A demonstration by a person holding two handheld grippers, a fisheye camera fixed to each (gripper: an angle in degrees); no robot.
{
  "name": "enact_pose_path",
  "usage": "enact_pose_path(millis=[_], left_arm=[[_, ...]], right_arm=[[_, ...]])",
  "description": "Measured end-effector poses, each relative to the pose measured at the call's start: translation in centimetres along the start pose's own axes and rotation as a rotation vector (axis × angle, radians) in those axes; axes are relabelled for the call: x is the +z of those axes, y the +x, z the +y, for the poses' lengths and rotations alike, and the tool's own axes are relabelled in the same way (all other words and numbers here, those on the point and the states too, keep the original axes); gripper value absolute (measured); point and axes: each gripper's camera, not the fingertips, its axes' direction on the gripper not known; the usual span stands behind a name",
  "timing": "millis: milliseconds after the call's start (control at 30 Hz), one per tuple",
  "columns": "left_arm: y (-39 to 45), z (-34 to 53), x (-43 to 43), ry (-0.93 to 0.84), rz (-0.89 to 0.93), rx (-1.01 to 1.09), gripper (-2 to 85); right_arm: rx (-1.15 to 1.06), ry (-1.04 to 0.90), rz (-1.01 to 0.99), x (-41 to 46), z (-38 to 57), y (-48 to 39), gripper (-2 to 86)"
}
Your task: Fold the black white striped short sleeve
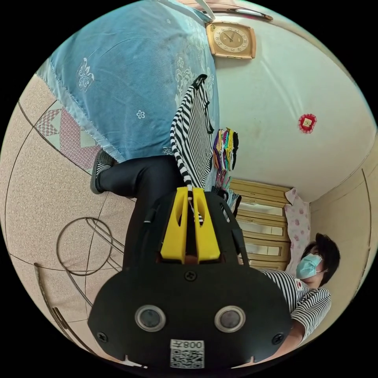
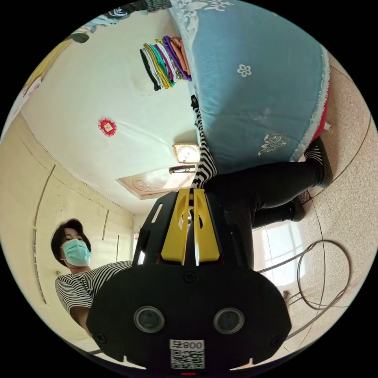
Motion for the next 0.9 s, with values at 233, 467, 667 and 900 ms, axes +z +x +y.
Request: enact_pose_path(millis=[233, 467, 667, 900], left_arm=[[1.1, -1.0, -2.0, 0.024, 0.062, 0.054, 2.4], [0.7, -2.1, -2.8, 0.05, 0.116, 0.059, 2.4], [0.9, -5.3, -2.4, 0.065, 0.155, 0.068, 2.4], [3.9, -12.7, -2.0, 0.108, 0.201, 0.143, 2.3]], right_arm=[[-0.094, -0.023, 0.064, -0.7, -1.6, -5.1, 1.5], [-0.113, -0.044, 0.108, 0.0, -3.7, -6.8, 1.4], [-0.109, -0.012, 0.125, 0.7, -6.7, -6.8, 1.3], [-0.217, -0.04, 0.134, 4.3, -15.1, -10.7, 1.2]])
